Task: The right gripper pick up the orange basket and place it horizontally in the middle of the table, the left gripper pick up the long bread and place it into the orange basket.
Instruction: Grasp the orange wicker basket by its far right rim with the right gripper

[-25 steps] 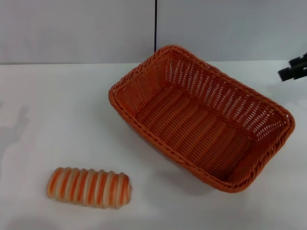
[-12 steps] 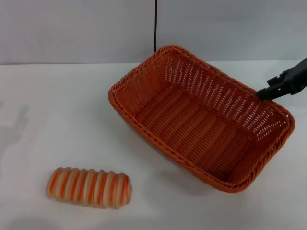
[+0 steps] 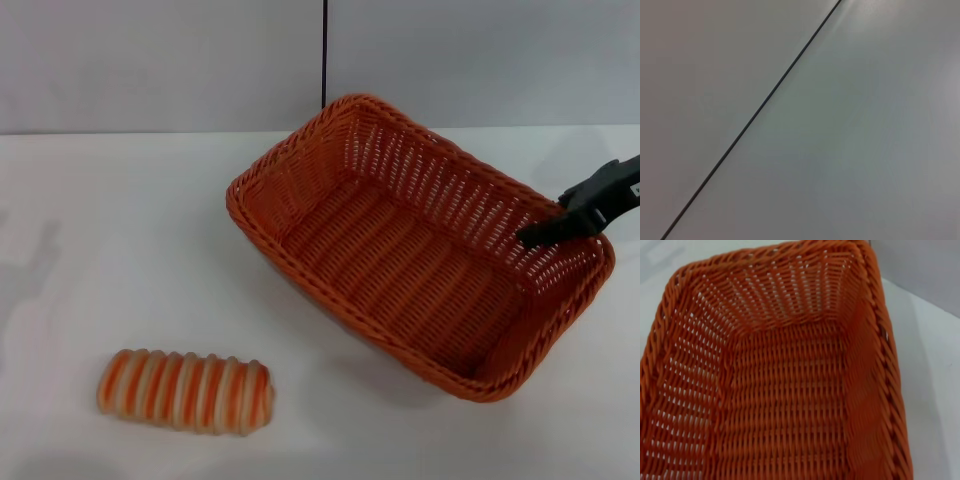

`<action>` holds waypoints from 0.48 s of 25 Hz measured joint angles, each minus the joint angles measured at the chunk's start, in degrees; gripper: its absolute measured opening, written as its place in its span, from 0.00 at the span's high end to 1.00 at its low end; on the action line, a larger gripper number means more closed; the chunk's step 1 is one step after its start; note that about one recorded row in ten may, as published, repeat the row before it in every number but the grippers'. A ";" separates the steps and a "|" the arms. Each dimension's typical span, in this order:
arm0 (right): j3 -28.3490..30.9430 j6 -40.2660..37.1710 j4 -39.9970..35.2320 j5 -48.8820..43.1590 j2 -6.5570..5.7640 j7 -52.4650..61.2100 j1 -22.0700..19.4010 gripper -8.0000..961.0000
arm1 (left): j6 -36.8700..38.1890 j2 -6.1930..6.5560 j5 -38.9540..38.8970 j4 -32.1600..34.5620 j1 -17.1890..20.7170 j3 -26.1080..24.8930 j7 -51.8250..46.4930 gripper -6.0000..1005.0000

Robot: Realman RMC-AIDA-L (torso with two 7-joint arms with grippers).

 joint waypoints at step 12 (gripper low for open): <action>0.55 0.27 -0.79 0.43 0.14 -1.08 -0.29 0.80 | 0.00 0.00 0.00 0.00 -0.04 0.06 -0.40 0.14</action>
